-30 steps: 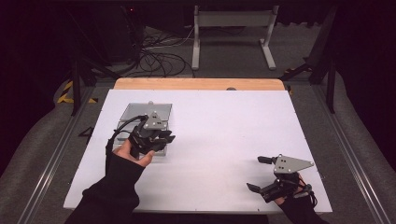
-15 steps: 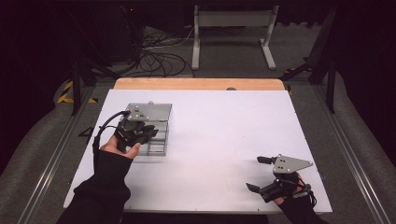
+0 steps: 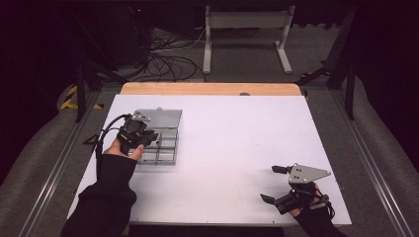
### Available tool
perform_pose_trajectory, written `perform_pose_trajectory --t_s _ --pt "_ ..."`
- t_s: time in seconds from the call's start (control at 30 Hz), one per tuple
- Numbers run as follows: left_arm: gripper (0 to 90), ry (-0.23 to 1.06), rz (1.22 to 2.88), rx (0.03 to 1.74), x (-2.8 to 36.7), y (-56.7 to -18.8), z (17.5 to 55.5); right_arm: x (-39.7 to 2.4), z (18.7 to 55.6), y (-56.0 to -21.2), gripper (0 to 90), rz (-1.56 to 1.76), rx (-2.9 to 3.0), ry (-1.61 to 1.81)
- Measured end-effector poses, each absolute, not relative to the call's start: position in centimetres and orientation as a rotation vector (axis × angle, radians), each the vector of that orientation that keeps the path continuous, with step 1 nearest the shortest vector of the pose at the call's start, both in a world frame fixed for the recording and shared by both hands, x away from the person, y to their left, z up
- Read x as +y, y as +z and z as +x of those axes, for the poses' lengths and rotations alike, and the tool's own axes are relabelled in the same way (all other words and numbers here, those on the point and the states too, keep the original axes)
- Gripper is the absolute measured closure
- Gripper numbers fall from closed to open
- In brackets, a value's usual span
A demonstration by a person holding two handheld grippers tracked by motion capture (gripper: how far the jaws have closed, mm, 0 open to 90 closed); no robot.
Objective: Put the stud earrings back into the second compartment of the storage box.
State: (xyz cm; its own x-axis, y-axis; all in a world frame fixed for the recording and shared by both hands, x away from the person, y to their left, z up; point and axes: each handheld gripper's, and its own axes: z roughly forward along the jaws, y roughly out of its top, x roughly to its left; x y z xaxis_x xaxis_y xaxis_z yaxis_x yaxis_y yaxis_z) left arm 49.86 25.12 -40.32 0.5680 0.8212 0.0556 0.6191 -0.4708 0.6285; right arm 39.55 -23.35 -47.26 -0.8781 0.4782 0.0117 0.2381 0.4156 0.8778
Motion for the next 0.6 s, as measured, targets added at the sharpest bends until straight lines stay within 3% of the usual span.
perform_pose_trajectory --t_s 0.37,0.6 --pt "74.6 0.422 2.285 1.285 26.3 -42.5 52.1 -23.4 39.5 -47.3 0.5 0.625 2.434 1.451" --pt "66.6 0.422 2.256 1.272 26.7 -42.5 51.7 -23.4 39.6 -47.3 0.5 0.623 2.435 1.454"
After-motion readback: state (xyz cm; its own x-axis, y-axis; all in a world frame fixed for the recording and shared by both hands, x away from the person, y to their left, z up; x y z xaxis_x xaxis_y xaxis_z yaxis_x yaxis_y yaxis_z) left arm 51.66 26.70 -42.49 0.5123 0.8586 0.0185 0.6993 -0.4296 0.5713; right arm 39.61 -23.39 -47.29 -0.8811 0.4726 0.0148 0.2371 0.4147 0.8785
